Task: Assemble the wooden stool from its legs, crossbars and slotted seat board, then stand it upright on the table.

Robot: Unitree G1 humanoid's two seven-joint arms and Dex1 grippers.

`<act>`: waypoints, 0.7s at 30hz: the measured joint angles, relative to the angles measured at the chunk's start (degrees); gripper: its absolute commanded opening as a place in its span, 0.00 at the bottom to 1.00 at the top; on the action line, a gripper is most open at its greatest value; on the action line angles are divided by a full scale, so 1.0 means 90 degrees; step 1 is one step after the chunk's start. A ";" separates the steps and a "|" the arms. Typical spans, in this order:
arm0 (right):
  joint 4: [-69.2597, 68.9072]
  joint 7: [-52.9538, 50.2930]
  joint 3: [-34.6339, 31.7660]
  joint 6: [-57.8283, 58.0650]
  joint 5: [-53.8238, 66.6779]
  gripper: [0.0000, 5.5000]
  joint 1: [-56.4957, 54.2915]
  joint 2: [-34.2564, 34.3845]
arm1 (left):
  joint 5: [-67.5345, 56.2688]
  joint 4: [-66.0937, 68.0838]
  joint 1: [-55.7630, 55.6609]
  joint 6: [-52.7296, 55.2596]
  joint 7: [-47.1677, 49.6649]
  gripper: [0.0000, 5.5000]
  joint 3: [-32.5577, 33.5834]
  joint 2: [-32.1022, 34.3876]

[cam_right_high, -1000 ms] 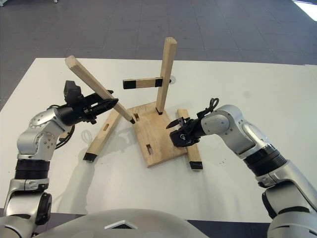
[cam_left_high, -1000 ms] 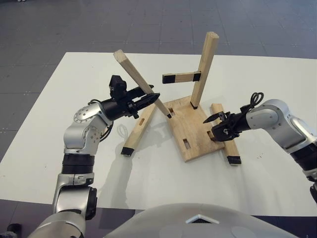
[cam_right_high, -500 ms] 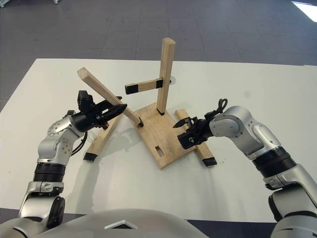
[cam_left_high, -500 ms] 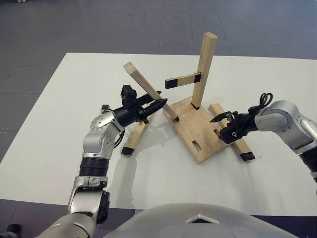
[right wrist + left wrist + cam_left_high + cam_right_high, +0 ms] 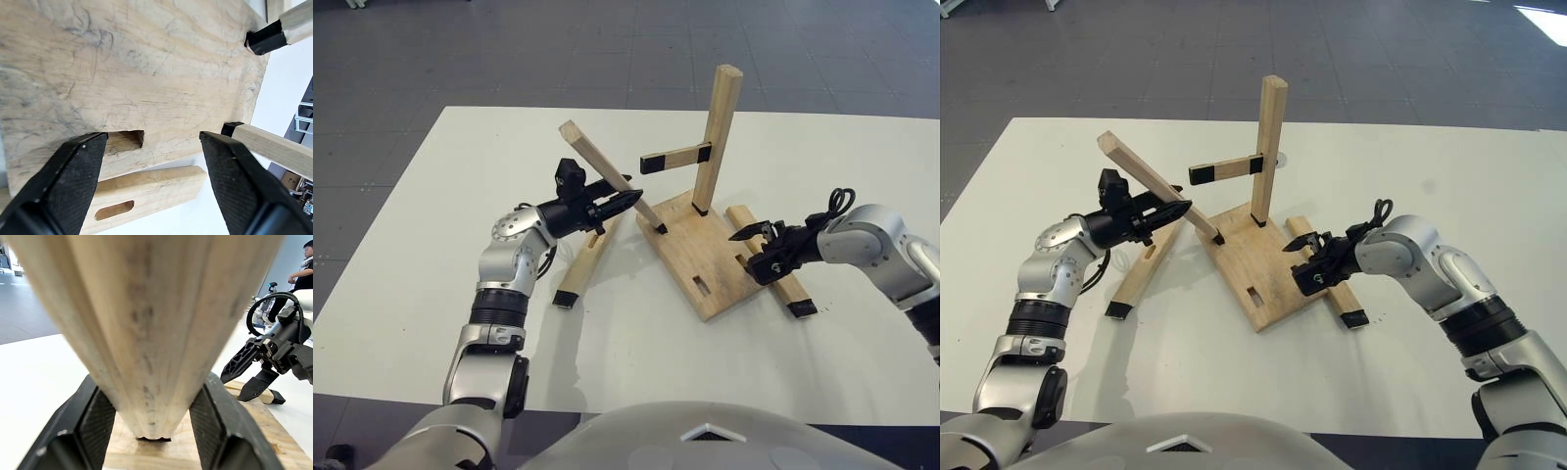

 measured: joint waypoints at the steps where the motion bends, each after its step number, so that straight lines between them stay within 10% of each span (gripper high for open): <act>1: 0.0000 -0.0001 -0.0002 0.0000 -0.0002 0.63 0.0000 0.0005 | -0.0019 -0.0078 0.0002 0.0151 -0.0011 0.37 0.0005 0.0040; 21: -0.0029 -0.0062 -0.0036 0.0084 -0.0024 0.63 0.0061 0.0031 | 0.0200 -0.1330 0.0073 0.1646 0.0782 0.37 -0.0335 0.0425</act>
